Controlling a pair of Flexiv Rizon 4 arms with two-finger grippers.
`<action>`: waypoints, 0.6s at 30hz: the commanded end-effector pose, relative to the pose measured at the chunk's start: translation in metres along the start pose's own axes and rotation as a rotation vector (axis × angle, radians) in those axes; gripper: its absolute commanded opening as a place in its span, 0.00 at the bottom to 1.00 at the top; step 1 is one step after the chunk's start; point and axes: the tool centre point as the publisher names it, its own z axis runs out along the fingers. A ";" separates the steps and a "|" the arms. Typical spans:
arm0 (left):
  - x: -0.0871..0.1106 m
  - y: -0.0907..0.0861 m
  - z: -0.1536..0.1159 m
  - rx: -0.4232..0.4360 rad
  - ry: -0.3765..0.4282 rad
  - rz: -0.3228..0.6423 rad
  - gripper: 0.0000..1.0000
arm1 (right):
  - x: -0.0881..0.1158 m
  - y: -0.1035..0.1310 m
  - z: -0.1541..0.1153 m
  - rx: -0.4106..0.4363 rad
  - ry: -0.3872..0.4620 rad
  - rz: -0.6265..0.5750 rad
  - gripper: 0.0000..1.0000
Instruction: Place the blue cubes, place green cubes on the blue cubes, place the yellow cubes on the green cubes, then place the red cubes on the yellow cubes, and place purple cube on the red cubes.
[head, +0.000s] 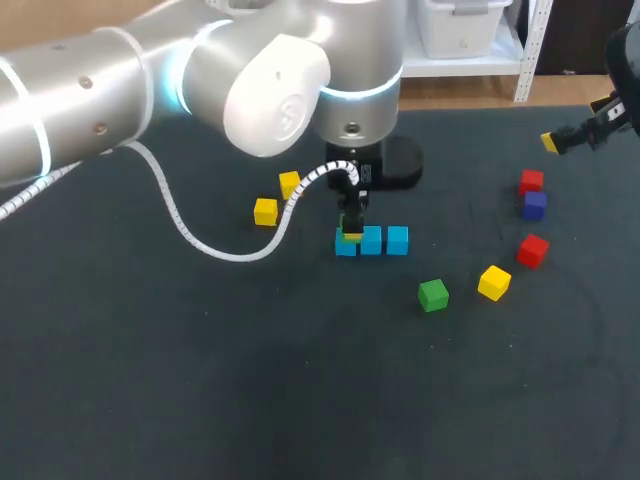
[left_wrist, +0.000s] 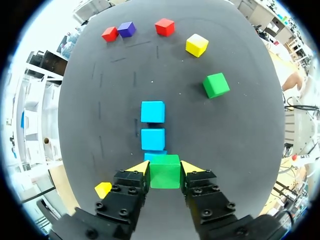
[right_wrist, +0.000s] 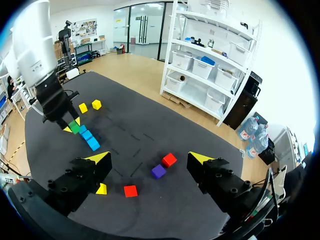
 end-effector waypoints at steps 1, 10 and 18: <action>-0.005 0.008 0.005 0.016 0.007 -0.011 0.00 | 0.001 0.002 0.002 0.010 -0.006 0.000 1.00; -0.009 0.013 0.009 0.009 0.002 -0.018 0.00 | 0.001 0.002 0.002 0.010 -0.006 0.000 1.00; -0.008 0.019 0.013 -0.001 0.011 -0.012 0.00 | 0.001 0.002 0.002 0.010 -0.006 0.000 1.00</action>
